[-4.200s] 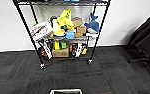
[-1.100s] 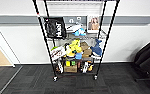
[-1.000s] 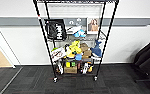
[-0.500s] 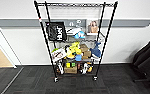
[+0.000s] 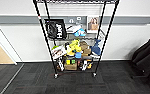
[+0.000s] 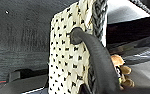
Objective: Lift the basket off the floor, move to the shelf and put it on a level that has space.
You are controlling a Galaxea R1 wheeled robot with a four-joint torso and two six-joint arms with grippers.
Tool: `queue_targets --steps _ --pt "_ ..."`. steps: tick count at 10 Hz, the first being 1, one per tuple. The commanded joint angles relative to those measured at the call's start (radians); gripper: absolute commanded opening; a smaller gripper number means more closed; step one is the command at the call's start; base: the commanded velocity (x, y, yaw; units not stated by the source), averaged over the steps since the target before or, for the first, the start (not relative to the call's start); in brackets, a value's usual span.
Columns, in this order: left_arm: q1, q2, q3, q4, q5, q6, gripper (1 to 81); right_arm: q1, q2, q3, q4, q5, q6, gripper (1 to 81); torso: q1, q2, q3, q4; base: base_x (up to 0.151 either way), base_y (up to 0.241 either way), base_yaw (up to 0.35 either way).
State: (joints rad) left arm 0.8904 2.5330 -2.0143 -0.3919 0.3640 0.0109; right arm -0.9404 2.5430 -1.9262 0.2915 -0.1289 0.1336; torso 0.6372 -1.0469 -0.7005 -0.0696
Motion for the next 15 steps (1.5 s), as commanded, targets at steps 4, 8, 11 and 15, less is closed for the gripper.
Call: queue_targets --steps 4,8,11,15 --pt "-0.089 -0.071 0.063 -0.004 0.050 0.009 1.0 0.084 -0.037 0.056 0.017 0.003 0.009 1.0 -0.122 0.189 0.063 0.000 0.000 0.000 0.000" --pt "-0.116 -0.022 0.055 0.004 0.061 0.006 1.0 0.106 -0.041 0.102 0.020 0.037 0.029 1.0 -0.213 0.329 0.101 0.000 0.000 0.000 0.000" --pt "-0.113 -0.025 0.065 0.002 0.062 0.006 1.0 0.111 -0.042 0.119 0.020 0.037 0.035 1.0 -0.279 0.429 0.127 0.000 0.000 0.000 0.000" --pt "-0.110 -0.048 0.080 -0.004 0.064 0.006 1.0 0.105 -0.059 0.116 0.020 0.037 0.034 1.0 -0.369 0.568 0.147 0.000 0.000 0.000 0.000"
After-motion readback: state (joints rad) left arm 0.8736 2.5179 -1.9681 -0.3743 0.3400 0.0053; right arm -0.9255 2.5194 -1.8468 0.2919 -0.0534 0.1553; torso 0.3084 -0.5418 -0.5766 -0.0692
